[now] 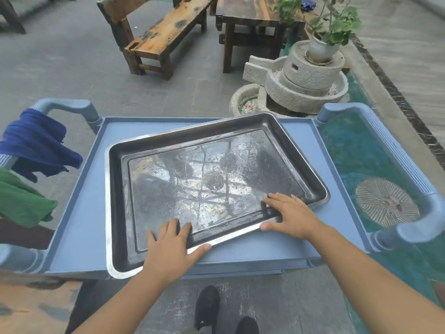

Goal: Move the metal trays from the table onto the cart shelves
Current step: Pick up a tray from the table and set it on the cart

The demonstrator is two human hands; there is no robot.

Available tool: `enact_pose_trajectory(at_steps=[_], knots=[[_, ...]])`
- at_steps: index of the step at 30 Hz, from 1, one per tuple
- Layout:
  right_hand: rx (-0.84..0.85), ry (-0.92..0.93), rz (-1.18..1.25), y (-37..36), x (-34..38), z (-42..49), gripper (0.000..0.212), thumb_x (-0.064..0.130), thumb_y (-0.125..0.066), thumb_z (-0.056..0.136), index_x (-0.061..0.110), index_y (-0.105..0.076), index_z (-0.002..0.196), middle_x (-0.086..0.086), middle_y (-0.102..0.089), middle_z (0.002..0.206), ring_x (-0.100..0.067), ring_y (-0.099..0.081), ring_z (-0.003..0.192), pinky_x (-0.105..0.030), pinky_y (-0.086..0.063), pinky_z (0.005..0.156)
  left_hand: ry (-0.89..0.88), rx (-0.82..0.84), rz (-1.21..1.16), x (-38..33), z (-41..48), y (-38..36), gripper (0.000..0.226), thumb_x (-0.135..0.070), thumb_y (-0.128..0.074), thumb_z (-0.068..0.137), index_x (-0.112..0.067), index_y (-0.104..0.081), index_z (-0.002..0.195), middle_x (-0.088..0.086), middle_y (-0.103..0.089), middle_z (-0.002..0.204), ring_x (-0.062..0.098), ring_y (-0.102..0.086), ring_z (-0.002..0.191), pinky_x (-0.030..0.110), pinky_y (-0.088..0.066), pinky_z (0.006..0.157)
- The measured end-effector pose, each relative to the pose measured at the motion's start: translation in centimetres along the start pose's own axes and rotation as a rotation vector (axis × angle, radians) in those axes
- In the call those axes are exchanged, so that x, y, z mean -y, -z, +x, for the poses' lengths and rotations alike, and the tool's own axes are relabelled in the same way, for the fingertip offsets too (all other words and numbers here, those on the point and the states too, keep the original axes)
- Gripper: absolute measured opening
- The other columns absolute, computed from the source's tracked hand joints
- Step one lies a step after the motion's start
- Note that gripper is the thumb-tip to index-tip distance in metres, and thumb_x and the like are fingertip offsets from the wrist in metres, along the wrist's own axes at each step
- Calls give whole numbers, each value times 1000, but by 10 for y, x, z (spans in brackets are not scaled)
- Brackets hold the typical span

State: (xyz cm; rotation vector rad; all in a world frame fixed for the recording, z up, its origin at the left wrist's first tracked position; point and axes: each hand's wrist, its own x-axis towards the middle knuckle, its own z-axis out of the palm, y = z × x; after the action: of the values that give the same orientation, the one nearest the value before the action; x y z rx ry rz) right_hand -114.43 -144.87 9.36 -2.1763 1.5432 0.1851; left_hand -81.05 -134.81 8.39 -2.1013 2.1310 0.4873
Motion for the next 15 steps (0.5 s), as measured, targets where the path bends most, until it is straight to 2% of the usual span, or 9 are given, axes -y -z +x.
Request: enact_pose_trajectory(at_steps=[2,4,6,8,10,13,15], knots=[[-93,-40,72,-5,5,-15,94,82,-47,77,31,-30,154,9,-23,163,-8,-14,150,-38,-4,124,-78,-21,-53,-10,16,10,96,-94,-2,70,-33,-48,128,-7,-48,116,18,-45,115,44,-35,101],[-225,-135,178,-12,7,-37,84,73,-50,84,27,-34,153,8,-27,161,-9,-17,150,-34,-11,124,-210,-24,-91,-29,39,18,87,-90,-12,75,-30,-52,122,-9,-46,105,16,-46,103,38,-38,94],[-345,-269,273,-20,5,-68,76,67,-52,88,27,-37,151,9,-30,160,-10,-20,149,-32,-19,121,-377,-21,-98,-59,62,21,70,-79,-31,83,-28,-53,125,-7,-46,108,16,-45,104,37,-40,94],[-434,-408,333,-31,-1,-105,69,60,-54,90,28,-39,149,9,-32,159,-11,-24,147,-31,-21,119,-552,-44,-67,-98,77,24,58,-64,-47,88,-23,-52,130,-2,-48,117,22,-47,110,40,-41,96],[-502,-558,362,-44,-7,-149,65,56,-57,91,27,-43,147,6,-35,157,-12,-27,146,-29,-22,118,-737,-102,33,-141,81,27,51,-52,-57,87,-20,-56,125,4,-52,122,28,-51,111,44,-40,95],[-563,-782,355,-64,-15,-223,64,56,-57,91,23,-45,146,3,-40,153,-15,-34,142,-29,-27,115,-1012,-140,129,-205,65,26,45,-44,-66,81,-16,-62,116,9,-58,116,34,-57,103,45,-43,88],[-597,-930,355,-80,-16,-274,67,58,-57,90,21,-45,146,0,-42,152,-18,-37,140,-32,-30,114,-1150,-93,168,-246,42,21,47,-47,-64,83,-17,-60,120,8,-57,119,34,-56,108,44,-45,88]])
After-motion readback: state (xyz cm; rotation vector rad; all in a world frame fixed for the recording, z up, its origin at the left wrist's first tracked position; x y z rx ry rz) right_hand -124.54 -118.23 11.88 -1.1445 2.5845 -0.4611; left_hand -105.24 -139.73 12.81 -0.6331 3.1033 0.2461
